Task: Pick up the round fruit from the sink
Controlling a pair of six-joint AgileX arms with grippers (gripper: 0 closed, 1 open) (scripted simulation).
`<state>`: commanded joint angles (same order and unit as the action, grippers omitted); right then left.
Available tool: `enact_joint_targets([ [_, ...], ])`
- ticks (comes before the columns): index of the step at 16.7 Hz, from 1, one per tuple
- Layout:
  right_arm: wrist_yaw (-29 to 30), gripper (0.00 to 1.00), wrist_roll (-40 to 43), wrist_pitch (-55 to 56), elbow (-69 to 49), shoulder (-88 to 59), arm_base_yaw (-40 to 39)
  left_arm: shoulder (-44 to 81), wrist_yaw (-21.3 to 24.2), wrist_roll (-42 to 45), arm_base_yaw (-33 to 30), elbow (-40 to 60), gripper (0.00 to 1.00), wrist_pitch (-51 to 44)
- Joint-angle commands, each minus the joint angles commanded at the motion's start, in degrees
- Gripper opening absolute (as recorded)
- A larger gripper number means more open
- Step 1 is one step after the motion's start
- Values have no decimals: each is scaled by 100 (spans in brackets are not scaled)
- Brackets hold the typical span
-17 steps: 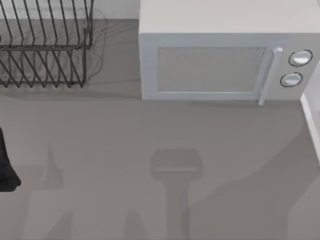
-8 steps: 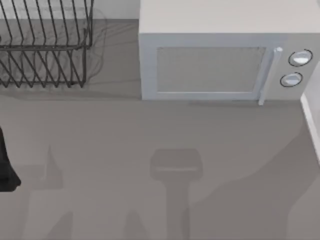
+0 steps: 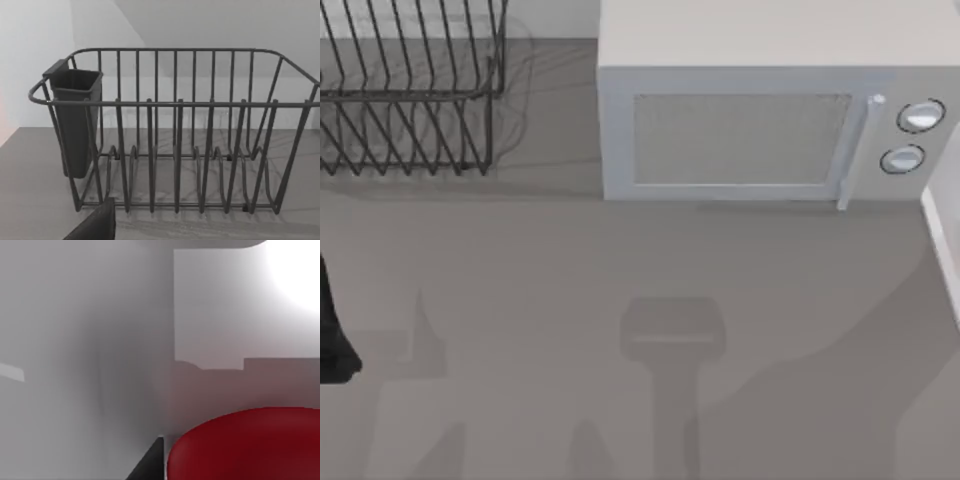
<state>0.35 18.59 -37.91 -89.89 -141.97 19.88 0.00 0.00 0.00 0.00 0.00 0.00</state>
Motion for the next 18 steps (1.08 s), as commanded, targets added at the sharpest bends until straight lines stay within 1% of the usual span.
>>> enact_joint_targets([
  [4,0,0,0,0,0,0,0,0,0,0,0,0,100,0],
  [5,-91,0,-49,-164,-77,353,-14,0,0,0,0,0,100,0],
  [7,-91,0,-47,-242,-155,357,-12,0,0,0,0,0,100,0],
  [9,-92,0,-39,-562,-470,384,-4,0,0,0,0,0,100,0],
  [12,-95,0,-24,-1493,-1279,494,9,0,0,0,0,0,100,0],
  [18,-100,0,-7,-4132,-3263,926,23,0,0,0,0,0,100,0],
])
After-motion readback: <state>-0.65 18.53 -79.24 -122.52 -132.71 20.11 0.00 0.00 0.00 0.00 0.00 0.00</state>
